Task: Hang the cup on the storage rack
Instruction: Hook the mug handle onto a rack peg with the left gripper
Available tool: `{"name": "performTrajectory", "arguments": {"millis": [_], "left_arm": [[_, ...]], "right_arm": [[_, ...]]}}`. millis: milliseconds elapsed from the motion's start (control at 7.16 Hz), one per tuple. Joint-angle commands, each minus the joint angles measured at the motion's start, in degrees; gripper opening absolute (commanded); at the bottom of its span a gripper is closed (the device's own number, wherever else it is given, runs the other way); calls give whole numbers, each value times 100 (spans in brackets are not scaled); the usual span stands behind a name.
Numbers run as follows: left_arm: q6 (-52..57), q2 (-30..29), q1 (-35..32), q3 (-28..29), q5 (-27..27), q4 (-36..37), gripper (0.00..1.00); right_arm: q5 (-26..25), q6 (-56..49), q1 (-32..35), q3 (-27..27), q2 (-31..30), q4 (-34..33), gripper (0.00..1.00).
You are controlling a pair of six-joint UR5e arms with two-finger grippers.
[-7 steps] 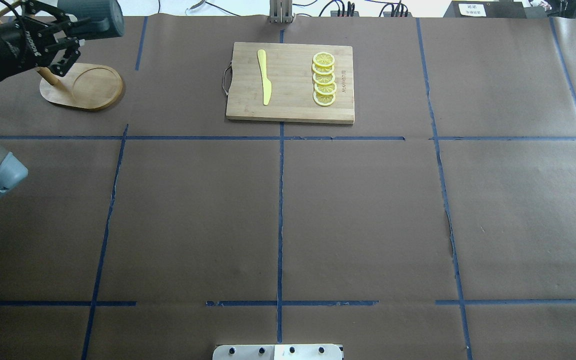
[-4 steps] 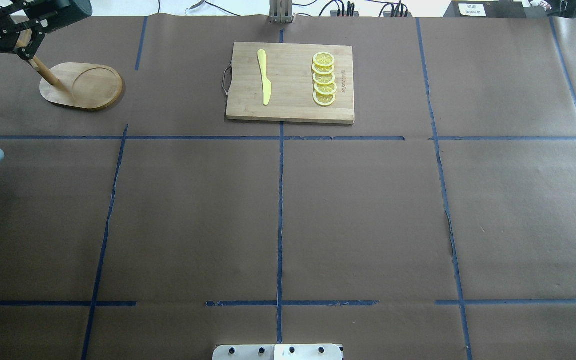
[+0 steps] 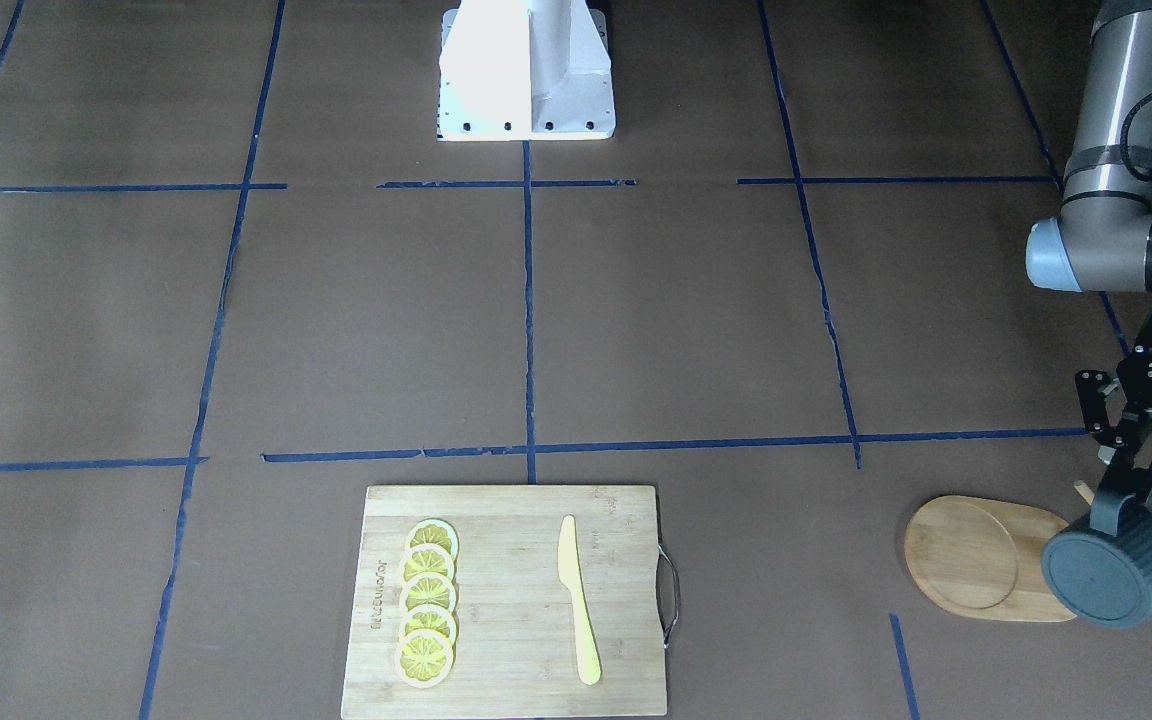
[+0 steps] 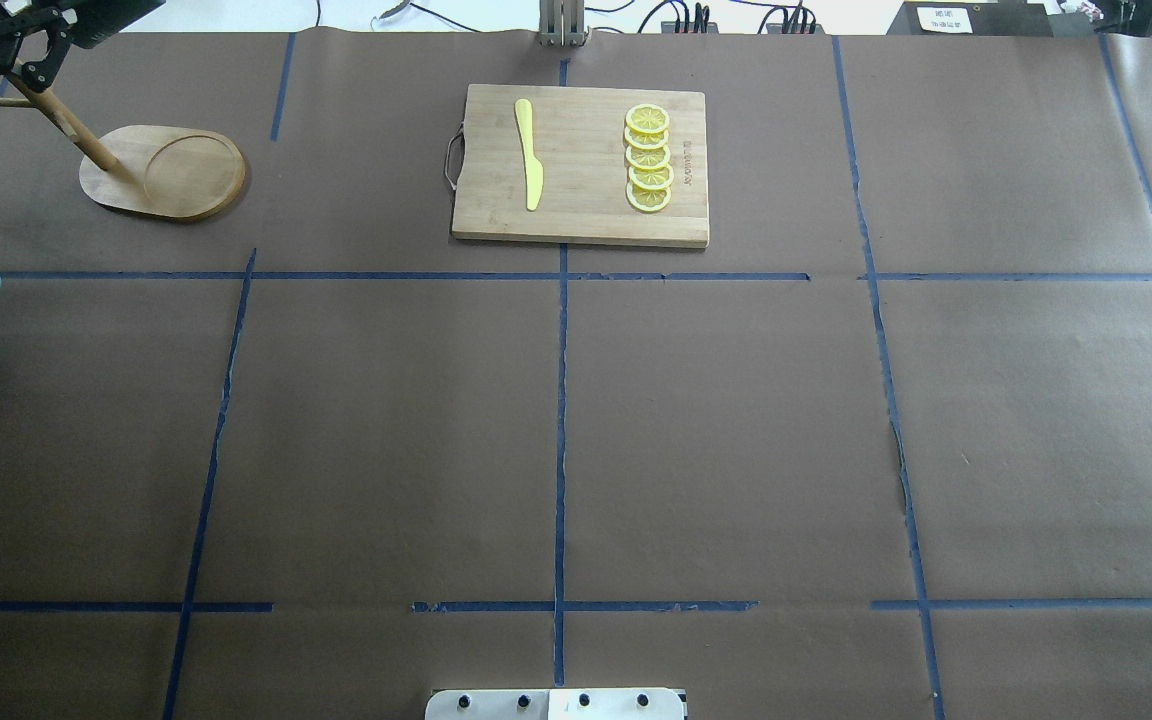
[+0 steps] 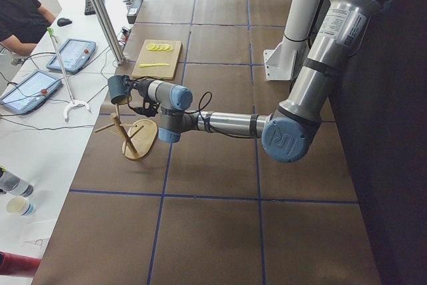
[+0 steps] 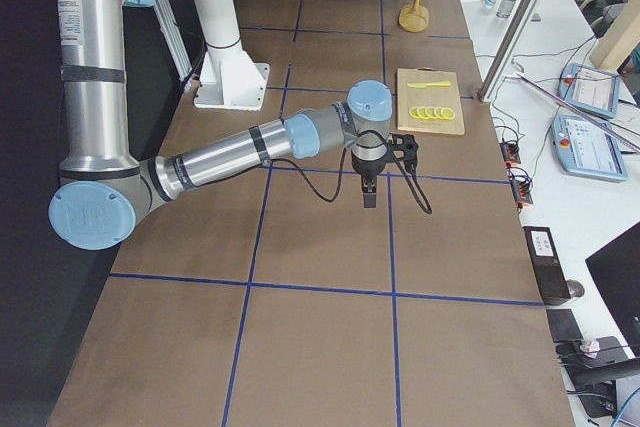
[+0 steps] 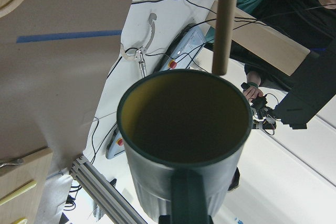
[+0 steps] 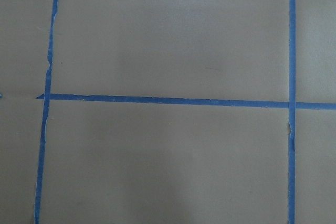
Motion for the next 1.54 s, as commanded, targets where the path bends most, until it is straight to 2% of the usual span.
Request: {"name": "performTrajectory", "arguments": {"millis": [0,279,559,1117,1257,1397], "left_arm": [[-20,-8,-57,54,-1,-1,9],[-37,27,-75,203,-18,-123,11],[-46,71,-93,651,-18,-710,16],[-64,290,-93,661,-44,-765,23],[-64,299,-93,661,-36,-827,44],[-64,326,-93,661,-36,-949,72]], "right_arm": [[-4,0,1,4,-1,0,100],[-4,0,-7,4,-1,0,100],[5,0,-7,4,-1,0,100],[5,0,-7,30,-1,0,100],[-4,0,-7,30,-1,0,100],[-4,0,-7,21,8,0,100]]}}
